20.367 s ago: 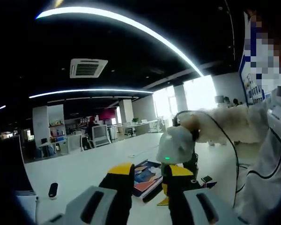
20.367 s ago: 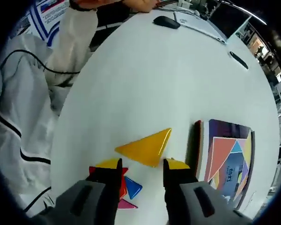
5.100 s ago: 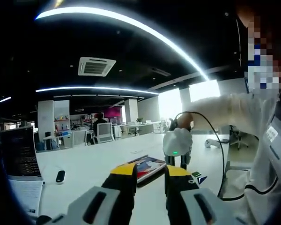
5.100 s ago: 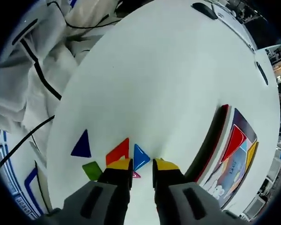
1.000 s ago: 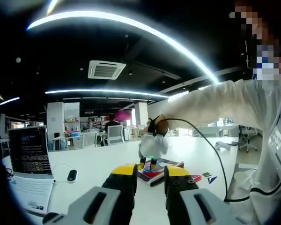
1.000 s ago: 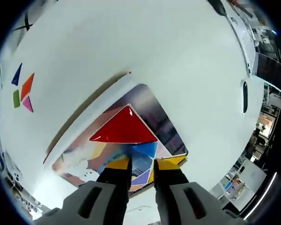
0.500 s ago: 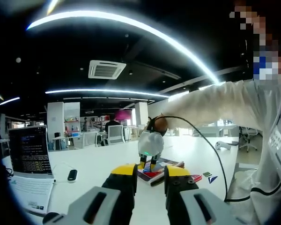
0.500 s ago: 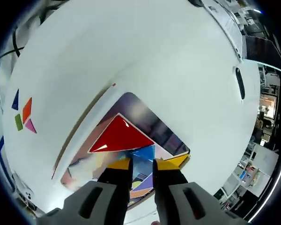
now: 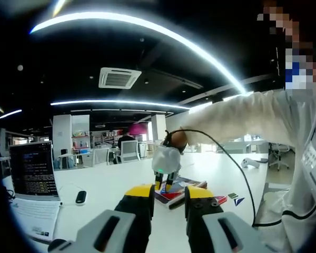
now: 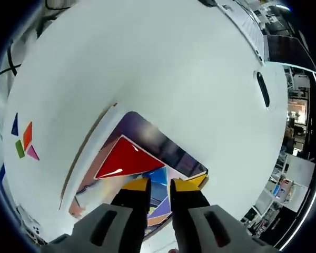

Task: Pick up the tangram pieces one by one and place each piece onto its matching region on the pattern sheet, fitting the shapes together until the outline on the sheet is completely filled by the tangram pieces

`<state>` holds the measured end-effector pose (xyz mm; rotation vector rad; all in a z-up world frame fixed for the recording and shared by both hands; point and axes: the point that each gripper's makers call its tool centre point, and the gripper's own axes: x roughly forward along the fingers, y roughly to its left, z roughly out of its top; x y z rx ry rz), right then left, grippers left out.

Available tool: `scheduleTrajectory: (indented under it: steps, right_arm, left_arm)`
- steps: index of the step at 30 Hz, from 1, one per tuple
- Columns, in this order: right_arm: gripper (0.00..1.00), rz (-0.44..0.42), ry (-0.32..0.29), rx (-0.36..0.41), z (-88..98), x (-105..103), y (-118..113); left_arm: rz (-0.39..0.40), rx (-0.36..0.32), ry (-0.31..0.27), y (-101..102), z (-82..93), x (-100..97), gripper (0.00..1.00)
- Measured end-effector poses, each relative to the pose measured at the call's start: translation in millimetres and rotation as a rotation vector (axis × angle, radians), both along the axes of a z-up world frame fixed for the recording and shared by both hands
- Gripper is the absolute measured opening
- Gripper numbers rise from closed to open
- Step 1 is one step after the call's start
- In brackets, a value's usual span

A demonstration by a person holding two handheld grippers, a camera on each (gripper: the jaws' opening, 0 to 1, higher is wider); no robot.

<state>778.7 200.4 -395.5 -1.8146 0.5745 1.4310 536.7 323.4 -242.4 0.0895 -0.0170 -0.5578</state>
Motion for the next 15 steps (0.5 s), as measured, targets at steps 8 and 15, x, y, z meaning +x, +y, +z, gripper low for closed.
scheduleTrajectory:
  steps: [8,15]
  right_arm:
    - [0.17,-0.110,0.009,0.061,0.9,3.9,8.6]
    - [0.17,-0.144,-0.009,0.052,5.6,7.3,-1.9]
  left_arm:
    - [-0.002,0.001,-0.003,-0.9,1.3,0.1,0.25]
    - [0.005,-0.002,-0.004,2.3,2.1,-0.1,0.25]
